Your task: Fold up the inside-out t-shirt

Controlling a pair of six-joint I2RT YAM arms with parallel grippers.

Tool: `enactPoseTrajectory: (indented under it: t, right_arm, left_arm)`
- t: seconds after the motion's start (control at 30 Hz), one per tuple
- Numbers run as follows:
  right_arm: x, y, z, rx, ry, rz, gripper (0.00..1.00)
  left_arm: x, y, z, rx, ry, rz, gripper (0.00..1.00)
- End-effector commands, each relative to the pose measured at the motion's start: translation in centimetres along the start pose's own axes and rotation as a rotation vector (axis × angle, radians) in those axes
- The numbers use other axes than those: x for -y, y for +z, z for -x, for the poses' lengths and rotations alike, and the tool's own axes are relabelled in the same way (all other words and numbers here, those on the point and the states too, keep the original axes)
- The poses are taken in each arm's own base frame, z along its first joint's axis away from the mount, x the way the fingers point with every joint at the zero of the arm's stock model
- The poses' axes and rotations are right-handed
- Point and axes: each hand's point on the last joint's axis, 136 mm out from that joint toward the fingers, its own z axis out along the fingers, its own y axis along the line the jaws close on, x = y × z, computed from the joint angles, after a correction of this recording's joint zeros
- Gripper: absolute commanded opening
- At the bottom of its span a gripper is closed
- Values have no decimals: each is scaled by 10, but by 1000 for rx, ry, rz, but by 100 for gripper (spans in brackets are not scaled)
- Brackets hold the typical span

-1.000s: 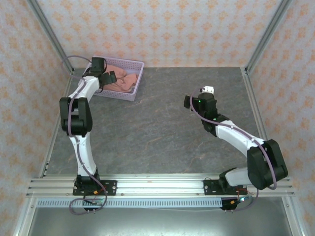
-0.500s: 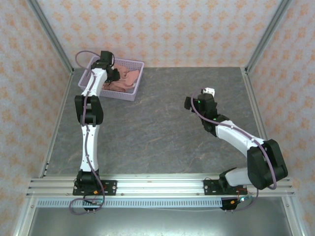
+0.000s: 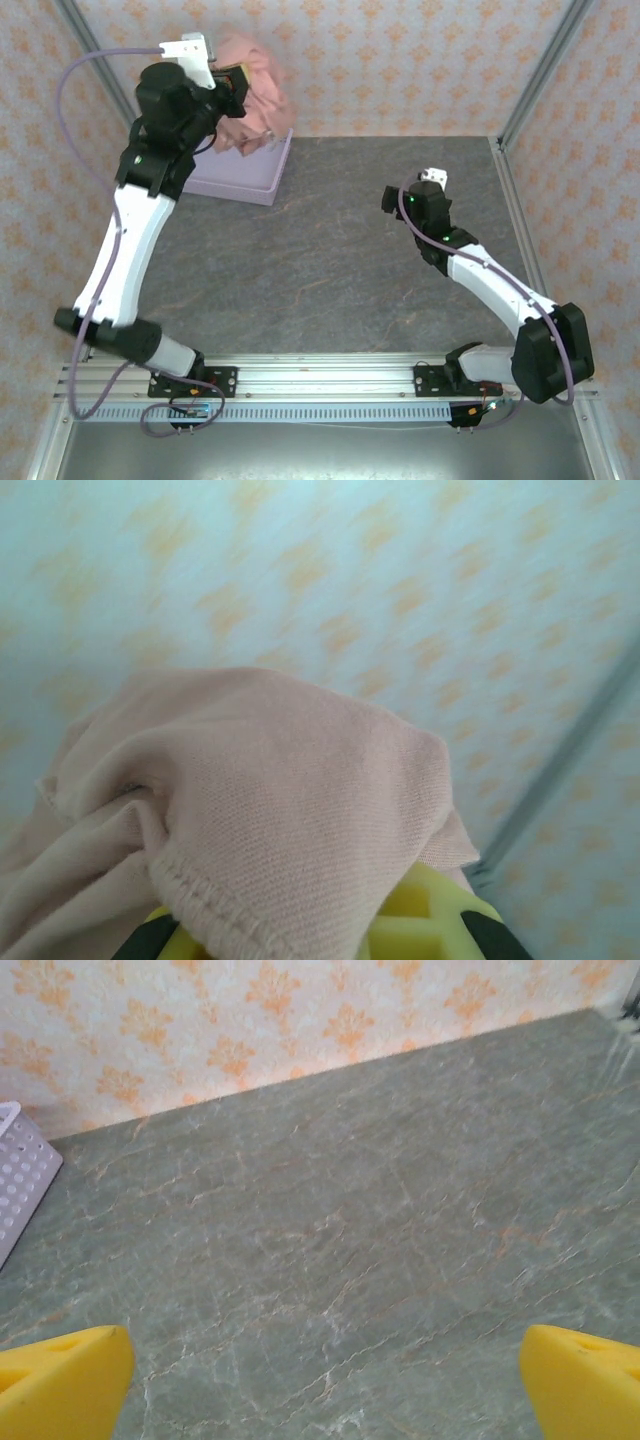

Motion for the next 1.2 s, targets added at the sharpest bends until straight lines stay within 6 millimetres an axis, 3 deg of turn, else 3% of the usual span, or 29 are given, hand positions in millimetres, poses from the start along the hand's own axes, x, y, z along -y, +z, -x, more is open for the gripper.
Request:
enactPoseTrajectory:
  t: [0.0,0.07,0.17,0.2,0.3,0.37,0.43,0.5,0.53,0.67,0.77,0.93,1.17]
  right_arm:
    - [16,-19,23,33,-40,-84,99]
    - [25,-25,29,41,-46,-125,99]
    - [49,-51,47,95,1,-191,99]
    - [59,-59,50,108,16,-222,99]
    - [83,-79,52,143,27,-313,99]
    - [94,-87,52,162,9,-362,99]
    - [97,-90,50,154,-20,-380,100]
    - [96,-90,48,136,-45,-367,100]
    - [92,-88,46,130,-51,-344,100]
    - [56,-68,31,106,-43,-142,100]
    - [29,-50,22,81,-17,-21,100]
    - [3,-29,15,10,-18,59,99]
    - [-8,-23,11,-1,-10,99,100]
  left_arm:
    - [17,32,-44,-77,14,-49,0]
    - [39,41,-67,-131,22,-102,0]
    - [59,63,-119,-241,29,-131,0]
    - [63,71,-138,-280,27,-136,4]
    - [74,91,-203,-417,22,-171,39]
    - [67,98,-237,-509,56,-149,61]
    - [44,94,-253,-564,143,-87,72]
    - [6,81,-256,-594,228,-15,80]
    - [-21,72,-255,-607,267,42,84]
    - [-132,26,-258,-721,420,229,87]
    - [-182,1,-278,-861,638,317,87]
    - [-222,-20,-327,-1120,1003,232,86]
    - [-278,-8,-346,-1274,1117,203,88]
